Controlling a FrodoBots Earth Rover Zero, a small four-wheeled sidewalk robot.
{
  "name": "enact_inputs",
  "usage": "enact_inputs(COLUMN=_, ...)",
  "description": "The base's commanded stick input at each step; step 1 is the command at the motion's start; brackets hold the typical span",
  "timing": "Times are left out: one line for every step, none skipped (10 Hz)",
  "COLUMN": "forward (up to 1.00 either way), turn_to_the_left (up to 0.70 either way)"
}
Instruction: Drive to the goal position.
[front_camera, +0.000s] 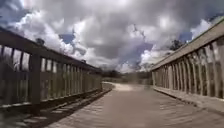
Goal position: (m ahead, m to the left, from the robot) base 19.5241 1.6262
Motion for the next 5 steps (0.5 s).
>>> enact_inputs(forward=0.85, turn_to_the_left=0.00)
enact_inputs(forward=0.85, turn_to_the_left=0.00)
enact_inputs(forward=0.85, turn_to_the_left=0.00)
enact_inputs(forward=0.85, turn_to_the_left=0.00)
enact_inputs(forward=0.85, turn_to_the_left=0.00)
